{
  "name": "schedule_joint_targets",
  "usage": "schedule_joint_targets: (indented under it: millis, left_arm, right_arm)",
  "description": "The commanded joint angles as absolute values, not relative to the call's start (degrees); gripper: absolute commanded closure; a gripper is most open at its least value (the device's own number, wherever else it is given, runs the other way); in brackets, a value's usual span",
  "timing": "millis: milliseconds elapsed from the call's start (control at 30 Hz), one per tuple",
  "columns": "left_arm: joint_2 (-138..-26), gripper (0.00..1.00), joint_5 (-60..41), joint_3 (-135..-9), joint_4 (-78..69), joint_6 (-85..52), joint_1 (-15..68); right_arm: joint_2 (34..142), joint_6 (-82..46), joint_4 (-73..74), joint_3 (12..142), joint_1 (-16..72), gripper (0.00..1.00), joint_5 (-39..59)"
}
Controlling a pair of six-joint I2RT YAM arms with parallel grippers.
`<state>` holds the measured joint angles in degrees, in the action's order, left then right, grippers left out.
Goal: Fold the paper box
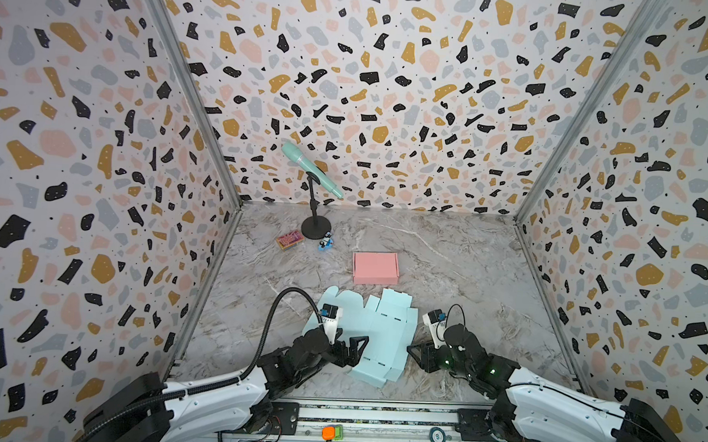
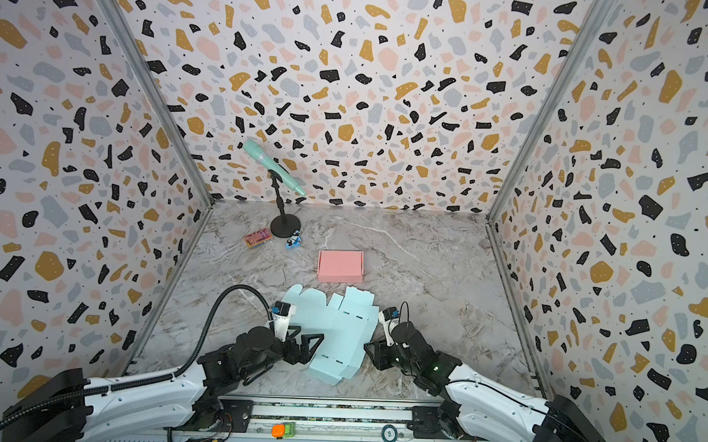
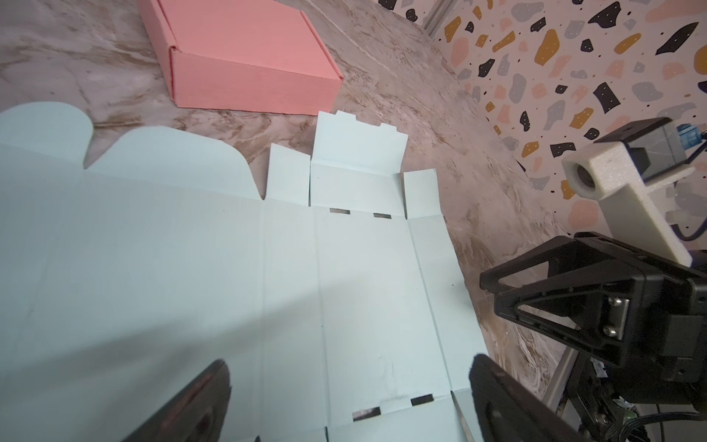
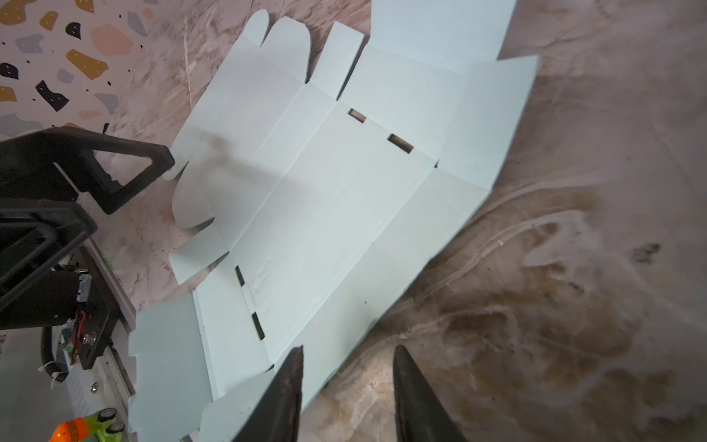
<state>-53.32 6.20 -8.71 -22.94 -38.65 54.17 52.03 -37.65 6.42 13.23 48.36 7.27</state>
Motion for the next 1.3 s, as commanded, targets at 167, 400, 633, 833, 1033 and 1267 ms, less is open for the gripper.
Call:
schedule_joint_targets:
  millis: [167, 400, 633, 833, 1033, 1267]
  left_arm:
    - [-54.0, 0.02, 7.21, -9.57, -25.78, -39.02, 54.81]
    - [-53.08, 0.02, 7.73, -9.93, -24.35, -39.02, 54.93]
    - [-52.76, 0.02, 8.0, -9.84, -23.77, -39.14, 55.02]
    - [-52.77, 0.02, 8.17, -9.98, -23.82, -39.12, 55.02]
    - [-52.73, 0.01, 8.24, -10.02, -23.49, -39.55, 55.03]
    - [-52.98, 0.02, 8.68, -10.44, -23.55, -39.55, 55.02]
  right_arm:
    - [54.54, -37.31, 10.65, 12.35, 47.31, 0.57, 7.78]
    - [57.56, -37.09, 13.44, 11.96, 46.67, 0.57, 9.04]
    - [59.35, -36.94, 15.65, 12.02, 46.49, 0.57, 9.45]
    - [62.2, -36.39, 17.12, 12.7, 46.49, 0.58, 10.11]
    - [64.24, -36.54, 19.4, 12.82, 46.49, 0.6, 10.62]
    - [65.21, -35.99, 19.62, 13.19, 46.34, 0.67, 10.57]
